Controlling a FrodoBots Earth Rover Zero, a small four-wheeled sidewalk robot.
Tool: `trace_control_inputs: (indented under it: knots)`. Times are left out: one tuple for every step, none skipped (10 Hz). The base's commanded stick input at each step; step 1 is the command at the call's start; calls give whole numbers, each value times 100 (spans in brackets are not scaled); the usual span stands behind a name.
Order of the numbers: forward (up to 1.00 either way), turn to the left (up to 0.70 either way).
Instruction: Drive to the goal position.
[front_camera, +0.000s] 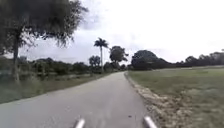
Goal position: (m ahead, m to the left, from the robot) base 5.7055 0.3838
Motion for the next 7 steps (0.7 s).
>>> trace_control_inputs:
  knots:
    - [69,3]
    - [69,3]
    - [69,3]
    - [69,3]
    - [69,3]
    - [69,3]
    - [69,3]
